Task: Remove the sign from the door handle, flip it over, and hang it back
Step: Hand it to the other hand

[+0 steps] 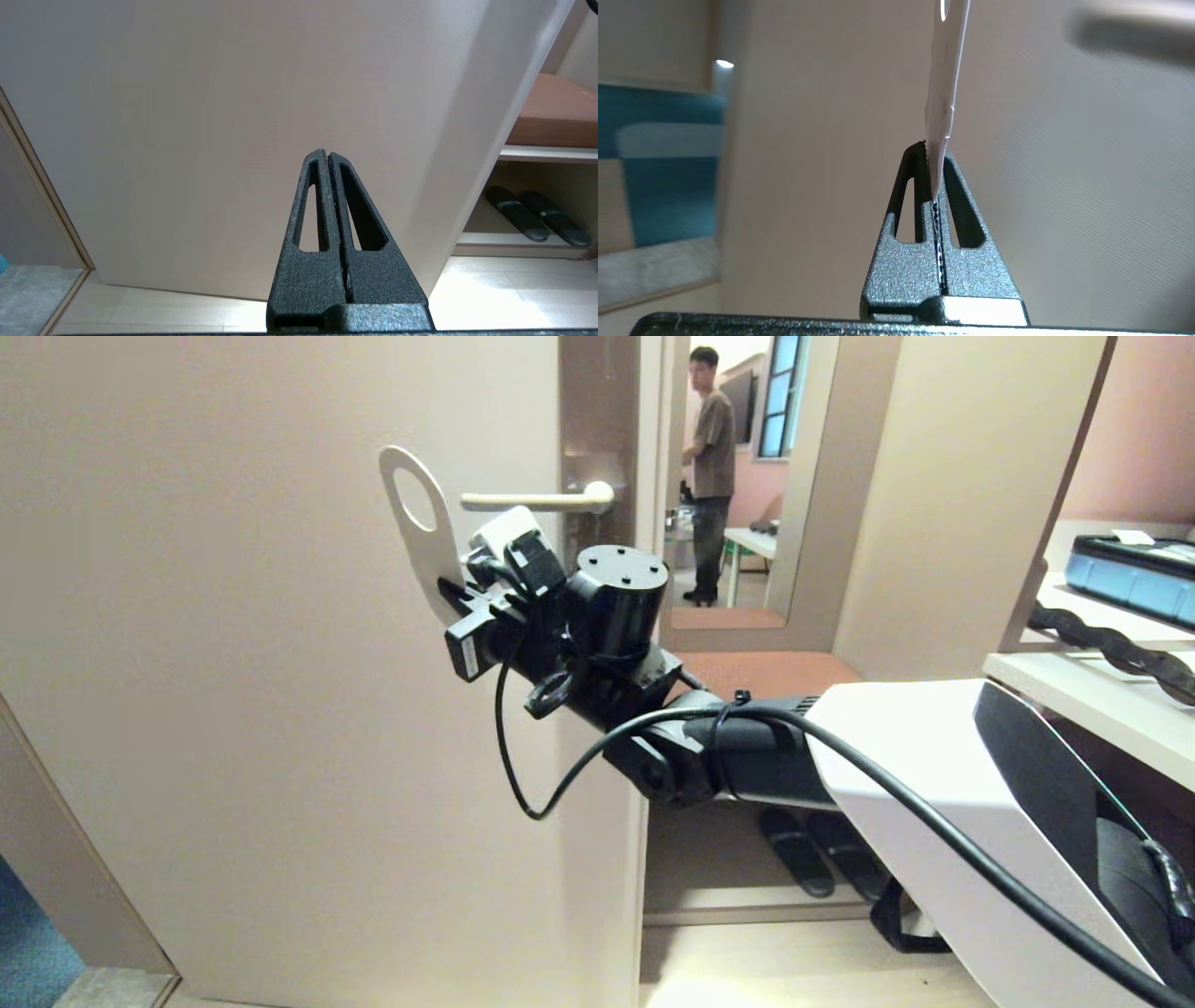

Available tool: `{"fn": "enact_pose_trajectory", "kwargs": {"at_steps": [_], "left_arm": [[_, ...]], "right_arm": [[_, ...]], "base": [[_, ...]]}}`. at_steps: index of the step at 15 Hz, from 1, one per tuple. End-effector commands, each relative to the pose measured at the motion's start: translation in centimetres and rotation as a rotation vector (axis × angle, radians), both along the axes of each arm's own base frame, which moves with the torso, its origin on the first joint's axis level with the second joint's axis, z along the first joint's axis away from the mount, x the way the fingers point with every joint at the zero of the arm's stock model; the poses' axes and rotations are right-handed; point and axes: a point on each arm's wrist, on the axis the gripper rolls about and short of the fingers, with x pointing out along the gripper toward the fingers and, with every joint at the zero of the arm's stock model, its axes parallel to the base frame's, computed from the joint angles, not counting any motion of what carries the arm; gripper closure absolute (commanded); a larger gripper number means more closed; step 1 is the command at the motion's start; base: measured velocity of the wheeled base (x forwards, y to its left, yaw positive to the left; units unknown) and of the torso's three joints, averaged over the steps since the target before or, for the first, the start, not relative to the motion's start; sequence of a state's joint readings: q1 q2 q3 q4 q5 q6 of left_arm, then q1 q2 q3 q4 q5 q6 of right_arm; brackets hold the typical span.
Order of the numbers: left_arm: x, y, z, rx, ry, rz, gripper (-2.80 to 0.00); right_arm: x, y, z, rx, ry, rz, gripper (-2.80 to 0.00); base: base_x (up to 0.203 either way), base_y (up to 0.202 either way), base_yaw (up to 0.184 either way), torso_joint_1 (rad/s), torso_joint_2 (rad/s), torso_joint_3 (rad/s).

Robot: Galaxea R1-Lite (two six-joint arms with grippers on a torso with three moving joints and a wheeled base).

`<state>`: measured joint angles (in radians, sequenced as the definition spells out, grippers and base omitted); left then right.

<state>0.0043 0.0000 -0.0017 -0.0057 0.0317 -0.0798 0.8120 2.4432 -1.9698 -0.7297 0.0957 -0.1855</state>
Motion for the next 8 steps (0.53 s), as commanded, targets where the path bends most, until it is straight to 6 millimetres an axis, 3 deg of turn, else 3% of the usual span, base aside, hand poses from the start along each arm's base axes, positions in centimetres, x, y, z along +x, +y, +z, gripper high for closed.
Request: {"fn": "enact_pose_trajectory", "kwargs": {"at_steps": [1,4,8], "left_arm": [[0.0,0.0,0.0,-0.001,0.0,0.001,0.0],[0.0,0.0,0.0,-0.002,0.0,0.001,0.0],[0.0,0.0,0.0,0.0,0.0,0.001,0.0]], "right_arm": [[-1.2,0.4,0.5,0.007,-0.01,0.023,0.0],[-3.0,-0.3,0.6,-0.015,0.011,0.045,0.0],[-5.6,-3.0,1.9,-0.039,0.023,0.049,0.0]], "base": [[0.0,0.0,0.0,0.0,0.0,0.0],[0.0,0.0,0.0,0.0,0.0,0.0],[0.0,0.0,0.0,0.0,0.0,0.0]]}}
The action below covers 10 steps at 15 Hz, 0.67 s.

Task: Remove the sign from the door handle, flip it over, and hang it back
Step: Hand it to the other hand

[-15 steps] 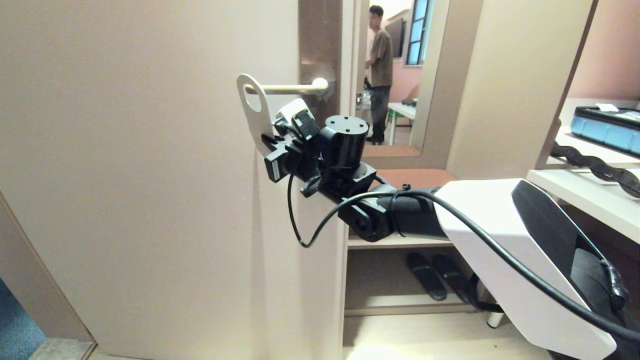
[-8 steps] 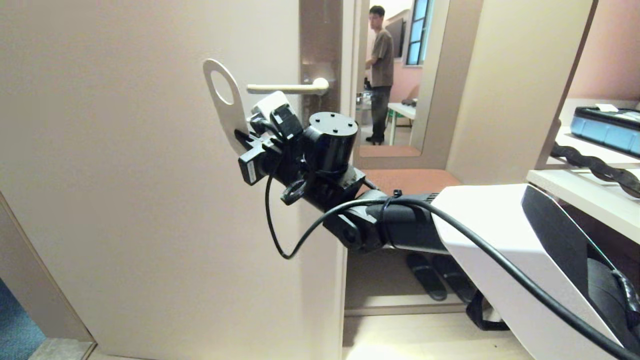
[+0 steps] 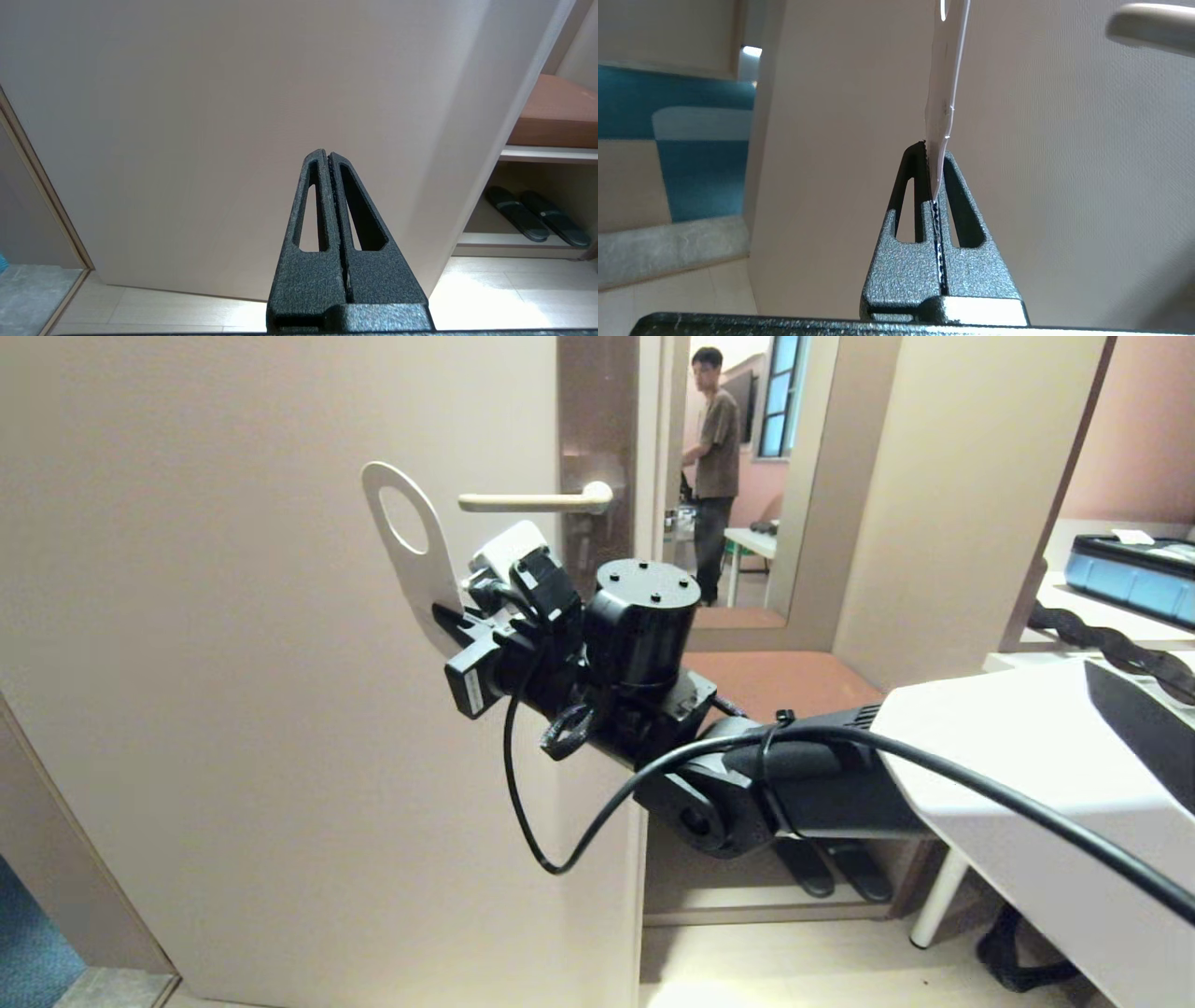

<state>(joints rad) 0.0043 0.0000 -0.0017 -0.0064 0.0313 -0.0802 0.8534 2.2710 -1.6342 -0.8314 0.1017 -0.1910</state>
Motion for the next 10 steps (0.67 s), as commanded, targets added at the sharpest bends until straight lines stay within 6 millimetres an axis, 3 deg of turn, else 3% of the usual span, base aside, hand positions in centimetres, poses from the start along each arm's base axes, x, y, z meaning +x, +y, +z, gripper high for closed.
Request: {"fn": "enact_pose_trajectory", "kwargs": {"at_steps": [1,10], "left_arm": [[0.0,0.0,0.0,-0.001,0.0,0.001,0.0],[0.0,0.0,0.0,0.0,0.0,0.001,0.0]], "right_arm": [[-2.1,-2.3,2.0,-0.004,-0.001,0.004,0.0],[-10.6,-12.3,3.1,-0.102,0.071,-0.01,0.0]], "base": [[0.0,0.0,0.0,0.0,0.0,0.0],[0.0,0.0,0.0,0.0,0.0,0.0]]}}
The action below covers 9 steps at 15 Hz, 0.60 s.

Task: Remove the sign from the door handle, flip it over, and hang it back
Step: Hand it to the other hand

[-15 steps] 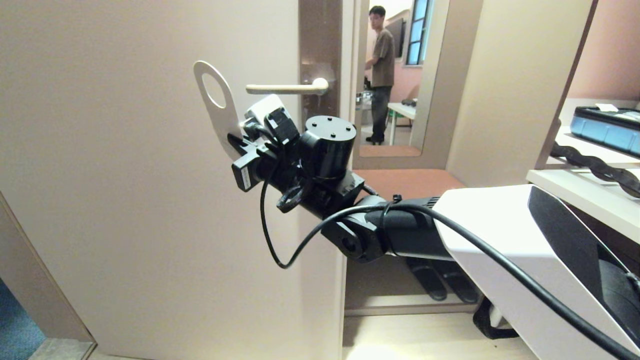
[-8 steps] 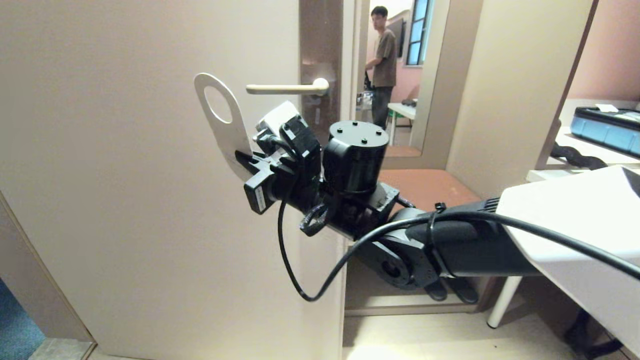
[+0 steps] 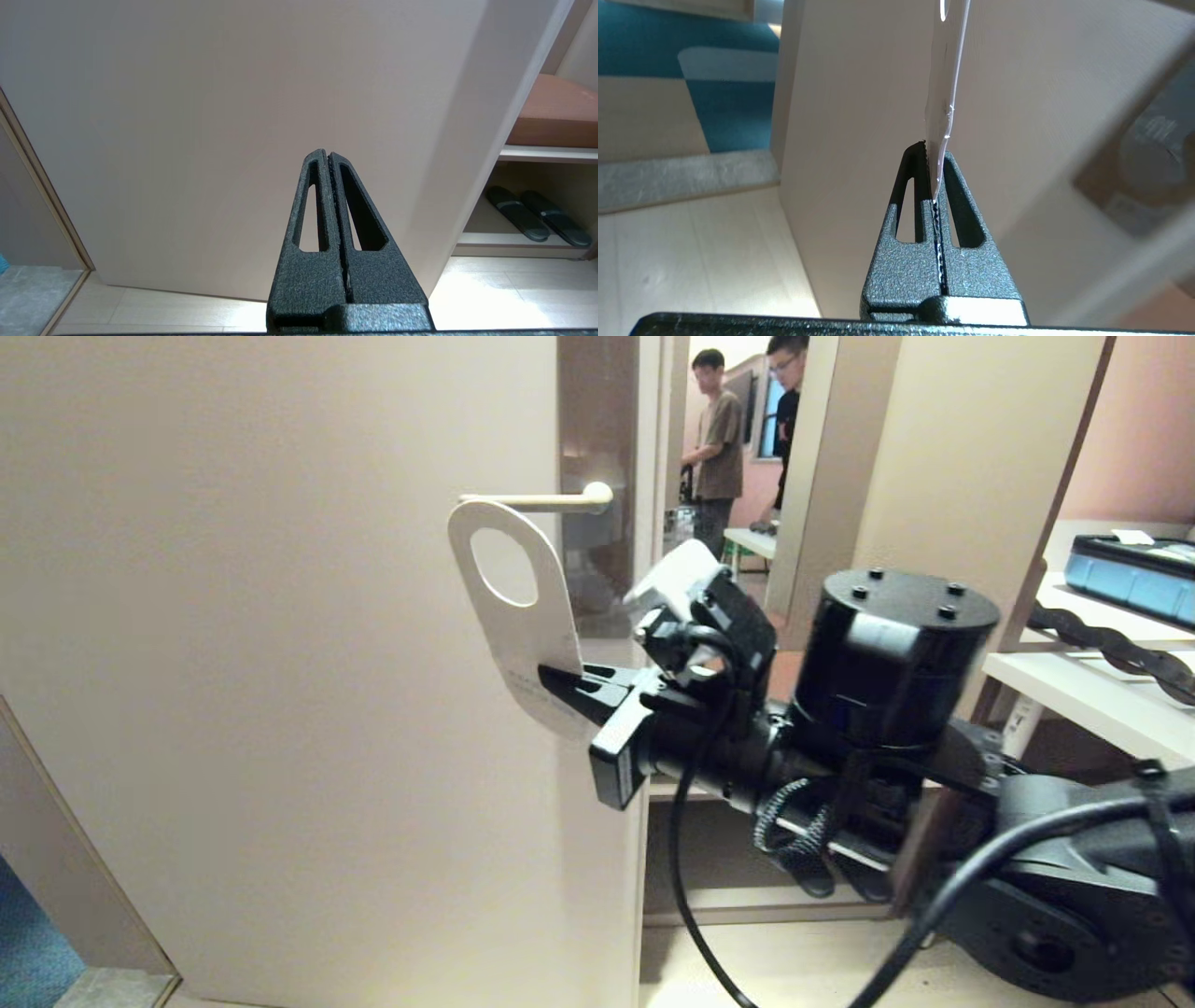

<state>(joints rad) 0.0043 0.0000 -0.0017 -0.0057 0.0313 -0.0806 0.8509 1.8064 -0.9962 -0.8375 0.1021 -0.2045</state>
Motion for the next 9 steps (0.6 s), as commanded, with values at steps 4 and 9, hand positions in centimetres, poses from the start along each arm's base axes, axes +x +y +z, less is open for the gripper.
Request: {"fn": "enact_pose_trajectory", "kwargs": {"at_steps": [4,9], "left_arm": [[0.0,0.0,0.0,-0.001,-0.002,0.001,0.0],[0.0,0.0,0.0,0.0,0.0,0.001,0.0]], "right_arm": [[-6.1,-7.4,0.8,0.008,-0.002,-0.125,0.0],[-9.2,-11.8,-1.0,-0.01,0.029,-0.36,0.0]], "base": [[0.0,0.0,0.0,0.0,0.0,0.0],[0.0,0.0,0.0,0.0,0.0,0.0]]}}
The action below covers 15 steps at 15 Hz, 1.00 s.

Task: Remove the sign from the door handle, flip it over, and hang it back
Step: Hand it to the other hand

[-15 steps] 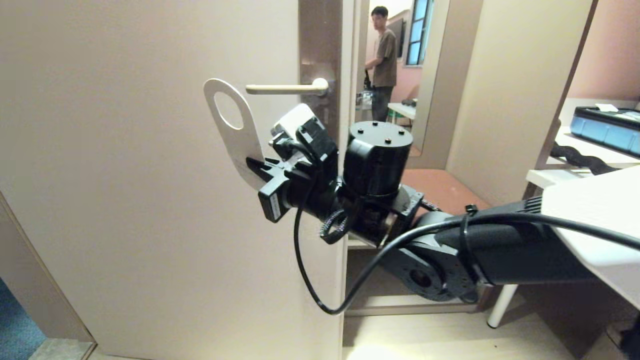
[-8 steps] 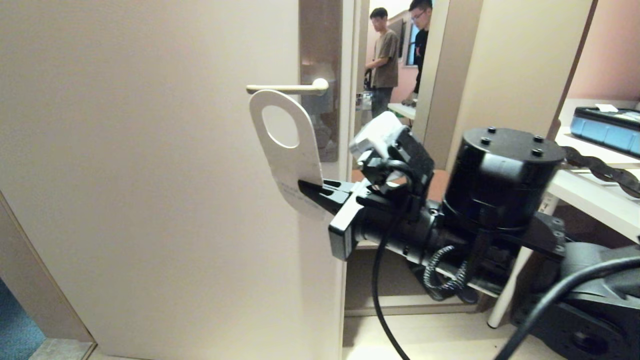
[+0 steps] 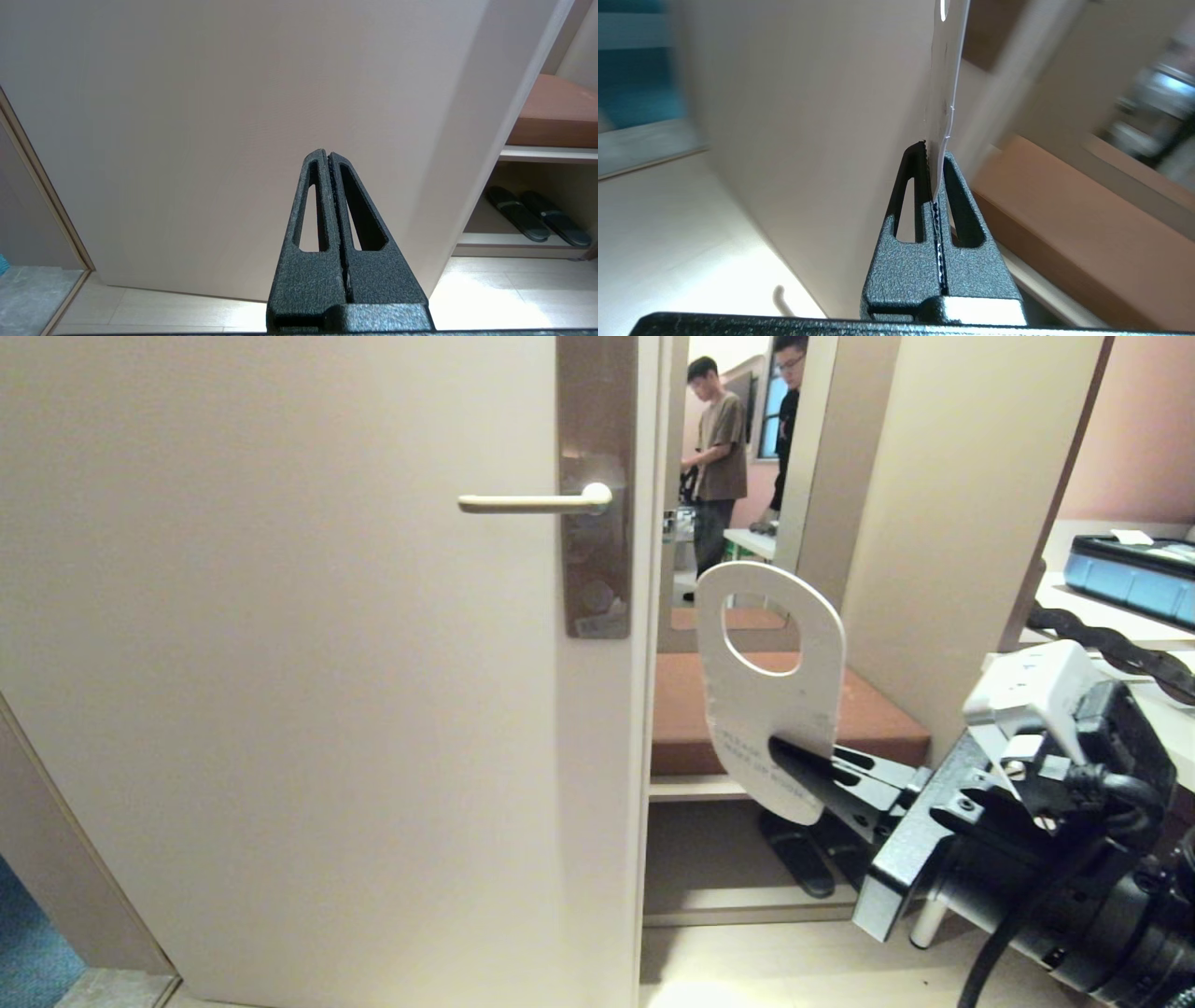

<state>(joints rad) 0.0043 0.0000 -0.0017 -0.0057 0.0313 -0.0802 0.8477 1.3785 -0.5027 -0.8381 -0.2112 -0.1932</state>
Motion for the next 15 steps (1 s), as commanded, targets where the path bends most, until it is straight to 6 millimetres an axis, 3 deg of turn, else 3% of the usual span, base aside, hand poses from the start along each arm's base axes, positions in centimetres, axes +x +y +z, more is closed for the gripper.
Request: {"fn": "enact_pose_trajectory", "kwargs": {"at_steps": [1,9,12,15], "left_arm": [[0.0,0.0,0.0,-0.001,0.0,0.001,0.0],[0.0,0.0,0.0,-0.001,0.0,0.001,0.0],[0.0,0.0,0.0,-0.001,0.0,0.001,0.0],[0.0,0.0,0.0,0.0,0.0,0.001,0.0]], "right_arm": [[-1.2,-1.6,0.3,0.025,-0.024,-0.072,0.0],[-2.2,-3.8,-0.8,0.001,-0.018,-0.186,0.0],[-2.0,-6.3,-1.9,-0.036,-0.009,-0.313,0.0],[-2.0,-10.2,-3.1,-0.065,-0.001,-0.484,0.0]], "base": [[0.0,0.0,0.0,0.0,0.0,0.0],[0.0,0.0,0.0,0.0,0.0,0.0],[0.0,0.0,0.0,0.0,0.0,0.0],[0.0,0.0,0.0,0.0,0.0,0.0]]}}
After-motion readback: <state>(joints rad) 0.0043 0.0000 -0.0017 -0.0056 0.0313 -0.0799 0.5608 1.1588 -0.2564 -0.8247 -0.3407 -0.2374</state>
